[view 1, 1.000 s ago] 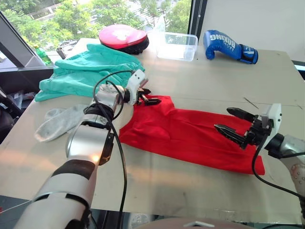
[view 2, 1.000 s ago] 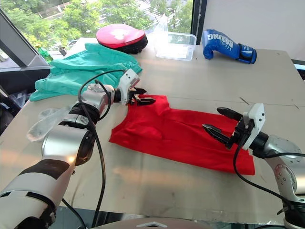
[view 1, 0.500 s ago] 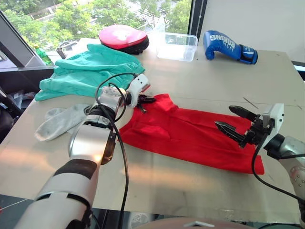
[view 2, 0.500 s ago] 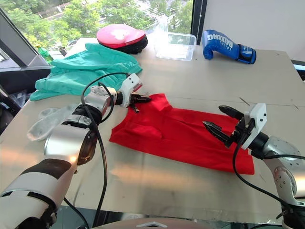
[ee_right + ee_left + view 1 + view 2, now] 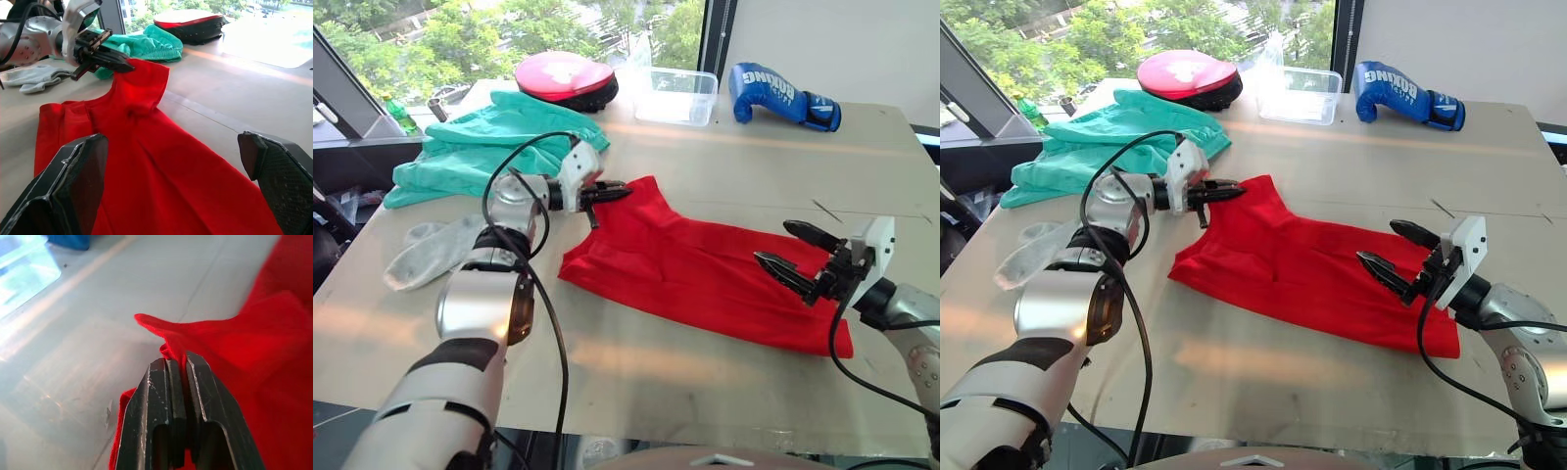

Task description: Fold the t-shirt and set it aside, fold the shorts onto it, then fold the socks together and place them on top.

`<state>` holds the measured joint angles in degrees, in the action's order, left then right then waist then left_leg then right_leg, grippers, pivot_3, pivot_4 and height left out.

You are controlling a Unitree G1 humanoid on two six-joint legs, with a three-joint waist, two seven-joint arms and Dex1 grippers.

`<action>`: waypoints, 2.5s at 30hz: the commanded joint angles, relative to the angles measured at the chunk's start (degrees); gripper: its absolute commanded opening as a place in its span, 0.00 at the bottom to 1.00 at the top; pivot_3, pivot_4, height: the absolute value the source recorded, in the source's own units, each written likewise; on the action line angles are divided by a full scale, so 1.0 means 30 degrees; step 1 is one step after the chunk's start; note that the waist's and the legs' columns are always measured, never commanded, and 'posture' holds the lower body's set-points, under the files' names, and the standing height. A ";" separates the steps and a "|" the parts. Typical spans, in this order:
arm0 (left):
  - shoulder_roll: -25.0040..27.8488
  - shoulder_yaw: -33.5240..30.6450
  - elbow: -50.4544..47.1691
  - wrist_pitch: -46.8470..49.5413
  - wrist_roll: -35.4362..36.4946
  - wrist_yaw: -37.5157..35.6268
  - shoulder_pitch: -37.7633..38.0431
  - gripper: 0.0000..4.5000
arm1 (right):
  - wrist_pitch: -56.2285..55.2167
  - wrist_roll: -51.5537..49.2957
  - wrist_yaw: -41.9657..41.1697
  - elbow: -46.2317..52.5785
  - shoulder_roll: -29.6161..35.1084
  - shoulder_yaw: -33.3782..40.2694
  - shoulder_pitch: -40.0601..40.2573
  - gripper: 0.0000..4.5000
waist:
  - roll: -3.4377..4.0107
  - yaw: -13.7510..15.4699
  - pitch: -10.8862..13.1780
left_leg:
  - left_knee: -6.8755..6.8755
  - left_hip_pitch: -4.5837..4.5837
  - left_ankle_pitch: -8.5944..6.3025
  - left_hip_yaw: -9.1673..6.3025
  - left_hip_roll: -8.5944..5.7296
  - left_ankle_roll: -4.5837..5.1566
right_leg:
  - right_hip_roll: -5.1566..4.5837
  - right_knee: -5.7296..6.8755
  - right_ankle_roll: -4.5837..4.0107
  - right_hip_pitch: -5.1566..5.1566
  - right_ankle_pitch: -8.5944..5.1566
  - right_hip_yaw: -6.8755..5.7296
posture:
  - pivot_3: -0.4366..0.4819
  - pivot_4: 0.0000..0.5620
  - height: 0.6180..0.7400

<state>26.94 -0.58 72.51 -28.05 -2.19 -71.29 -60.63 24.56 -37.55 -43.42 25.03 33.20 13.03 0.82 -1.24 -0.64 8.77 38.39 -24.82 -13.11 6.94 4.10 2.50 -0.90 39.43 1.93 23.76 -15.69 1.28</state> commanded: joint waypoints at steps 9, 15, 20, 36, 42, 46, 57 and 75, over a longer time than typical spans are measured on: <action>0.0622 0.1467 -0.0277 -0.6723 -0.2417 0.4130 0.1250 0.00 | -0.0674 0.0476 -0.0080 0.0301 -0.0064 -0.0247 -0.0096 1.00 | -0.0003 0.0035 -0.0003 | 0.0014 0.0000 -0.0012 -0.0008 -0.0005 0.0020 | -0.0007 0.0002 0.0002 -0.0010 0.0001 -0.0004 | 0.48 0.27 0.96; 0.1524 0.3075 -0.0043 -0.8858 -0.4445 0.5859 0.1559 0.35 | -0.0768 0.0660 0.0058 0.0512 -0.0097 -0.0280 0.0181 1.00 | -0.0003 -0.0026 -0.0003 | 0.0013 0.0011 -0.0012 0.0000 -0.0006 0.0020 | 0.0006 0.0015 0.0001 -0.0009 0.0001 -0.0003 | 0.48 0.27 0.96; 0.3574 0.6480 -0.0979 -1.3979 -1.0427 1.2729 0.1661 0.88 | -0.0810 0.0790 0.0052 0.0537 -0.0021 -0.0120 0.0419 1.00 | -0.0014 0.0009 -0.0010 | 0.0011 0.0010 -0.0014 0.0001 0.0000 0.0022 | -0.0006 0.0015 0.0002 -0.0011 0.0001 0.0002 | 0.48 0.27 0.96; 0.0114 -0.2791 0.1442 0.5102 0.1191 0.1362 -0.1572 0.99 | -0.0867 0.1473 -0.0142 0.0207 0.0244 -0.0194 0.0304 1.00 | -0.0037 -0.0073 -0.0017 | 0.0139 -0.0010 -0.0011 0.0073 -0.0007 0.0022 | -0.0002 0.0126 -0.0001 -0.0012 -0.0004 -0.0073 | 0.48 0.27 0.96; -0.0536 -0.3896 0.0985 1.1012 0.2494 0.1331 -0.3554 0.99 | -0.0814 0.1513 -0.0084 0.0356 0.0298 -0.0088 0.0390 1.00 | -0.0037 -0.0079 -0.0017 | 0.0138 -0.0013 -0.0011 -0.0060 -0.0011 0.0021 | 0.0016 0.0122 0.0003 -0.0016 -0.0006 -0.0064 | 0.48 0.27 0.96; -0.0952 -0.2940 0.0981 1.2129 0.1668 0.0946 -0.4531 0.99 | -0.0833 0.1580 0.0042 0.0471 0.0294 0.0030 0.0575 1.00 | -0.0038 -0.0059 -0.0016 | 0.0138 -0.0012 -0.0011 -0.0066 -0.0011 0.0021 | 0.0016 0.0125 0.0002 -0.0018 -0.0006 -0.0064 | 0.48 0.27 0.96; -0.2887 0.0489 0.1685 1.0740 -0.2412 0.6936 -0.4597 0.99 | -0.1525 0.2059 0.0496 0.0310 -0.0255 -0.0113 0.0899 1.00 | -0.0041 -0.0030 -0.0014 | 0.0138 -0.0010 -0.0012 -0.0061 -0.0016 0.0022 | 0.0014 0.0124 0.0001 -0.0019 -0.0005 -0.0050 | 0.48 0.27 0.96; -0.4238 0.1386 0.1993 0.9871 -0.4034 0.8741 -0.3738 0.01 | -0.2799 0.2403 0.1349 0.1375 -0.1030 0.0202 0.3347 1.00 | -0.0042 -0.0005 -0.0015 | 0.0136 -0.0002 -0.0013 -0.0057 -0.0025 0.0023 | 0.0005 0.0125 0.0001 -0.0023 -0.0005 -0.0042 | 0.48 0.27 0.96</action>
<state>14.80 4.34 79.04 3.00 -14.49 -45.64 -72.03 17.26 -29.87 -39.80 26.57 30.20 12.14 10.82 -1.36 -0.65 8.73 38.79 -24.82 -13.15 6.77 4.03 2.57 -0.89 39.81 1.94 23.68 -15.70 1.15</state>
